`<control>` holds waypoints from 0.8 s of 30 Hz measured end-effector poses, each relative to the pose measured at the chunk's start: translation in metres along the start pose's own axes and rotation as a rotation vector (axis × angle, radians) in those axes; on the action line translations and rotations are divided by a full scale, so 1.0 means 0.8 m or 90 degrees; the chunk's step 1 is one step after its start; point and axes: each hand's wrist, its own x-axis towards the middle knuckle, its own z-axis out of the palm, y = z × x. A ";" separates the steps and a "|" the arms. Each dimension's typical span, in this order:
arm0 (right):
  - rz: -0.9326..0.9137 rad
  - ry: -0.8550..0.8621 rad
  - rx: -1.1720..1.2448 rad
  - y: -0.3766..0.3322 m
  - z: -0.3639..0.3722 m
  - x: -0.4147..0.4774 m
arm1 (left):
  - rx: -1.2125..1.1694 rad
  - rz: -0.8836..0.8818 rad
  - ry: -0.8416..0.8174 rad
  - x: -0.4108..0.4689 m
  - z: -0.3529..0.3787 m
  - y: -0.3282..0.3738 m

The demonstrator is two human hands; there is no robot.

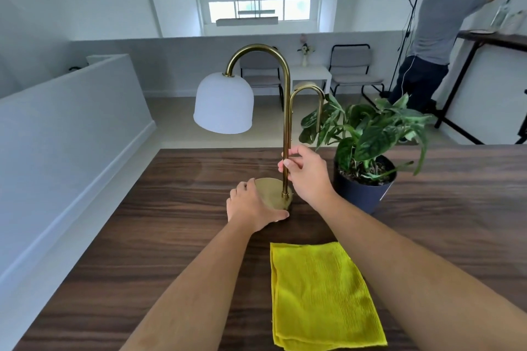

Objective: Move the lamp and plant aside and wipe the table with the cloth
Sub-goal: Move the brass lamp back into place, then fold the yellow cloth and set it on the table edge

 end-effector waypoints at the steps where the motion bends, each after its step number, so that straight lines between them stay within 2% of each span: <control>1: -0.003 -0.004 -0.007 0.001 0.000 0.001 | 0.000 -0.001 -0.004 0.000 -0.001 0.000; 11: 0.025 -0.058 -0.042 -0.004 -0.007 -0.006 | -0.025 0.002 -0.036 -0.010 -0.014 -0.001; 13: 0.020 -0.077 -0.067 -0.003 -0.017 -0.019 | -0.026 0.017 -0.018 -0.023 -0.019 0.000; 15: 0.018 -0.078 -0.087 0.003 -0.030 -0.035 | -0.025 0.048 0.044 -0.041 -0.023 0.001; 17: 0.011 -0.081 -0.140 0.014 -0.047 -0.057 | -0.029 0.086 0.105 -0.068 -0.023 0.003; 19: 0.017 -0.097 -0.216 0.032 -0.064 -0.080 | -0.039 0.109 0.117 -0.099 -0.016 0.004; 24: 0.109 -0.164 -0.437 0.078 -0.096 -0.137 | 0.071 0.067 -0.005 -0.157 0.012 0.006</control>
